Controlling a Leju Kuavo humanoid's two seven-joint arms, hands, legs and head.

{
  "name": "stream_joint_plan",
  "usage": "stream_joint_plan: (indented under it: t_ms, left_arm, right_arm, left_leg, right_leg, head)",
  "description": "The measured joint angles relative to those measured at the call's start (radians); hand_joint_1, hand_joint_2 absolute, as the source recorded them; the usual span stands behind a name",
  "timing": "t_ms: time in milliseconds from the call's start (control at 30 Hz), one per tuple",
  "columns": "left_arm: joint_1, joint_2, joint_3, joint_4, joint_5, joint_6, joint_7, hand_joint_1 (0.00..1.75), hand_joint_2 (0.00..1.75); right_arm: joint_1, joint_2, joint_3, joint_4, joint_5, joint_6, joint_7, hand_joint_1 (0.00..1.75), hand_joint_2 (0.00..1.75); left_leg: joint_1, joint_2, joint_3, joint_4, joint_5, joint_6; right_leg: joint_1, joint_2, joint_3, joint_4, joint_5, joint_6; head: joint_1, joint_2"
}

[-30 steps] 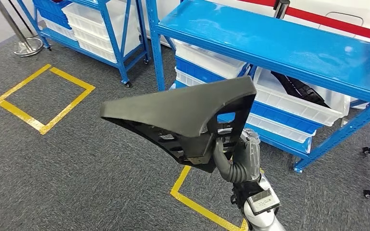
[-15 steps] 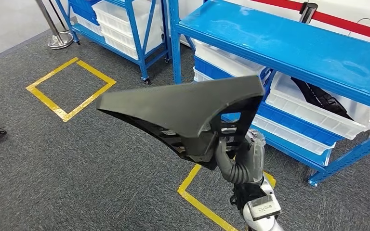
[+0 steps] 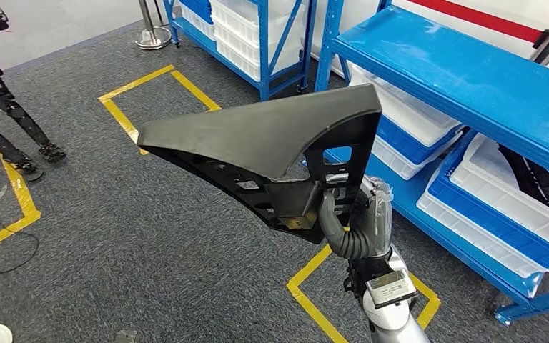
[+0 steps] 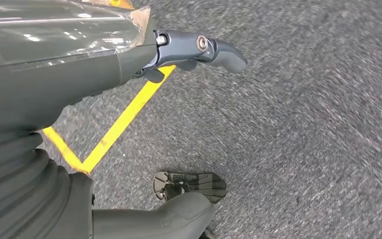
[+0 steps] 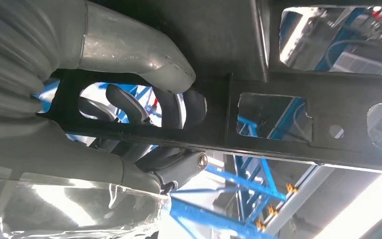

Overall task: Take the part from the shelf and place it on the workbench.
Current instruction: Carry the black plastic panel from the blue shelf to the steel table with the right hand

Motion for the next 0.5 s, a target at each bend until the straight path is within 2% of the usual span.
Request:
stream_joint_plan:
  t_ms: [67, 100, 167, 200, 233, 300, 367, 400, 433, 467, 500]
  left_arm:
    - [0.0, 0.0, 0.002, 0.0, 0.002, 0.004, 0.001, 0.0, 1.75]
    - [0.003, 0.0, 0.005, 0.0, 0.005, 0.007, 0.001, 0.0, 1.75]
    - [0.014, 0.003, 0.014, 0.0, 0.011, 0.017, -0.001, 0.0, 1.75]
    - [0.022, 0.004, 0.019, 0.0, 0.015, 0.02, -0.006, 0.0, 1.75]
    - [0.029, 0.005, 0.022, 0.0, 0.018, 0.021, -0.013, 0.0, 1.75]
    - [0.039, 0.005, 0.025, 0.001, 0.021, 0.02, -0.028, 0.0, 1.75]
    - [0.047, 0.004, 0.028, 0.001, 0.022, 0.02, -0.035, 0.0, 1.75]
    - [0.052, 0.004, 0.031, 0.001, 0.022, 0.02, -0.037, 0.0, 1.75]
    - [0.056, 0.004, 0.033, 0.001, 0.022, 0.02, -0.037, 0.0, 1.75]
    - [0.059, 0.004, 0.036, 0.001, 0.021, 0.019, -0.037, 0.0, 1.75]
    - [0.061, 0.004, 0.037, 0.001, 0.02, 0.019, -0.036, 0.0, 1.75]
  right_arm:
    - [0.0, 0.0, -0.001, 0.004, -0.001, 0.001, -0.001, 1.75, 1.75]
    - [0.0, 0.001, -0.001, 0.006, -0.002, 0.001, -0.001, 1.75, 1.75]
    - [-0.001, 0.003, -0.001, 0.011, -0.004, 0.003, -0.002, 1.75, 1.75]
    - [-0.002, 0.006, -0.001, 0.013, -0.005, 0.003, -0.001, 1.75, 1.75]
    - [-0.002, 0.009, -0.001, 0.014, -0.006, 0.004, 0.0, 1.75, 1.75]
    - [0.003, 0.014, -0.002, 0.017, -0.009, 0.005, 0.002, 1.75, 1.75]
    - [0.01, 0.016, -0.002, 0.021, -0.011, 0.005, 0.003, 1.75, 1.75]
    - [0.013, 0.016, -0.002, 0.023, -0.011, 0.005, 0.003, 1.75, 1.75]
    - [0.015, 0.016, -0.002, 0.024, -0.012, 0.005, 0.003, 1.75, 1.75]
    - [0.016, 0.016, -0.002, 0.025, -0.012, 0.005, 0.003, 1.75, 1.75]
    - [0.017, 0.016, -0.002, 0.025, -0.011, 0.005, 0.003, 1.75, 1.75]
  left_leg:
    - [-0.002, -0.023, -0.008, 0.007, 0.0, -0.011]
    - [-0.002, -0.032, -0.013, 0.008, 0.001, -0.019]
    - [0.003, -0.041, -0.02, 0.007, 0.005, -0.033]
    - [0.004, -0.027, -0.024, 0.013, 0.001, -0.038]
    - [0.004, -0.004, -0.034, 0.035, -0.014, -0.043]
    - [0.004, 0.05, -0.084, 0.141, -0.073, -0.049]
    - [0.006, 0.068, -0.146, 0.269, -0.126, -0.054]
    - [0.008, 0.071, -0.159, 0.297, -0.132, -0.055]
    - [0.009, 0.074, -0.152, 0.286, -0.119, -0.055]
    - [0.01, 0.081, -0.123, 0.235, -0.091, -0.054]
    - [0.01, 0.098, -0.082, 0.162, -0.061, -0.051]
  right_leg:
    - [-0.006, 0.031, 0.044, -0.101, 0.038, 0.002]
    - [-0.005, 0.038, 0.049, -0.117, 0.042, -0.003]
    - [-0.003, 0.023, 0.05, -0.12, 0.048, -0.017]
    - [-0.004, 0.016, 0.051, -0.123, 0.051, -0.025]
    - [-0.007, 0.007, 0.053, -0.126, 0.053, -0.034]
    - [-0.004, -0.015, 0.055, -0.129, 0.053, -0.048]
    - [0.003, -0.041, 0.054, -0.129, 0.051, -0.054]
    - [0.005, -0.052, 0.054, -0.128, 0.051, -0.055]
    - [0.006, -0.063, 0.054, -0.128, 0.05, -0.056]
    - [0.007, -0.073, 0.055, -0.128, 0.049, -0.056]
    - [0.008, -0.082, 0.056, -0.128, 0.048, -0.055]
  head:
    - [0.0, 0.0]
    - [0.0, 0.0]
    - [0.0, 0.0]
    - [-0.001, 0.0]
    - [-0.003, 0.0]
    - [-0.008, 0.0]
    - [-0.009, 0.0]
    - [-0.009, 0.0]
    - [-0.009, 0.0]
    - [-0.009, 0.0]
    - [-0.01, 0.0]
